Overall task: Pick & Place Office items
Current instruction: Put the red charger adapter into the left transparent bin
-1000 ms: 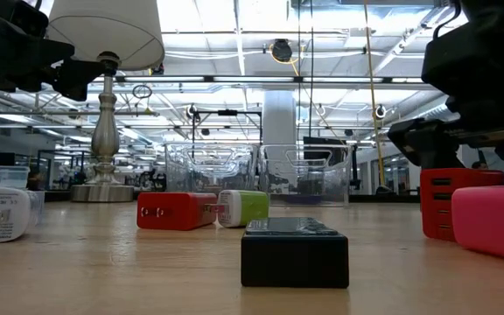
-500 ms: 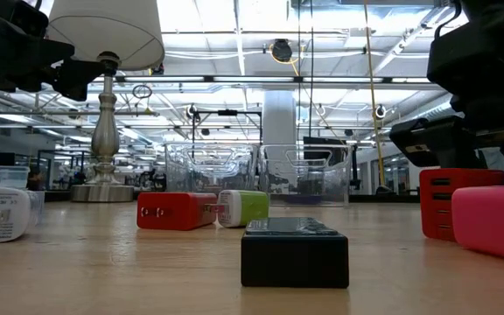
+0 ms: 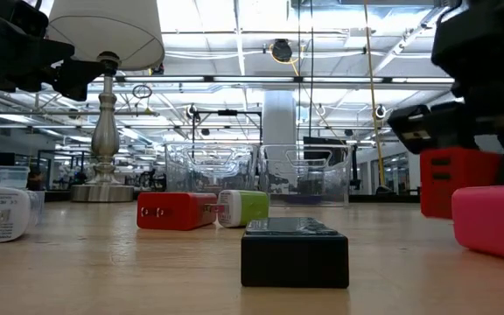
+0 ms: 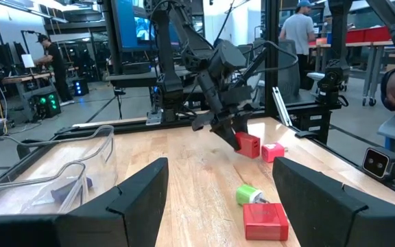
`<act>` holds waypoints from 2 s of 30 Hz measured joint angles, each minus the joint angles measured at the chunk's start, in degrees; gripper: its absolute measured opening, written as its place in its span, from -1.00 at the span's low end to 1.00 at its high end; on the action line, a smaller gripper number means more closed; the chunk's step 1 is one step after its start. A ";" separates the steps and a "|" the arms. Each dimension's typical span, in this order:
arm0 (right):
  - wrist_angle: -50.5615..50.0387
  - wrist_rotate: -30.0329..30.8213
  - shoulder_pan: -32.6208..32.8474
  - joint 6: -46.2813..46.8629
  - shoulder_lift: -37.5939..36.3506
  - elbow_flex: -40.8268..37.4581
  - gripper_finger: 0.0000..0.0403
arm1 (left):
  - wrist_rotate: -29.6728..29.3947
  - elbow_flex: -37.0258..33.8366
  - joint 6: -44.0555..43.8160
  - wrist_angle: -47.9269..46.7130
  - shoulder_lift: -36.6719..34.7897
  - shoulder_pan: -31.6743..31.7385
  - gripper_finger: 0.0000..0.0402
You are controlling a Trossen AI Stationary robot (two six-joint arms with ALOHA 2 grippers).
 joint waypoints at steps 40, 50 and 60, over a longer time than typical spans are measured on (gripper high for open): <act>5.47 7.08 -12.06 -0.32 -14.89 -0.04 -0.39 | -9.48 -0.04 -14.81 19.13 10.90 -5.80 0.33; 15.74 5.65 -13.68 -1.84 -9.29 -0.09 -0.39 | -24.42 0.98 -10.56 41.99 40.00 -13.73 0.33; 16.93 5.80 -15.10 -1.84 -8.72 0.20 -0.39 | -25.71 21.90 -2.06 43.60 69.68 -16.92 0.33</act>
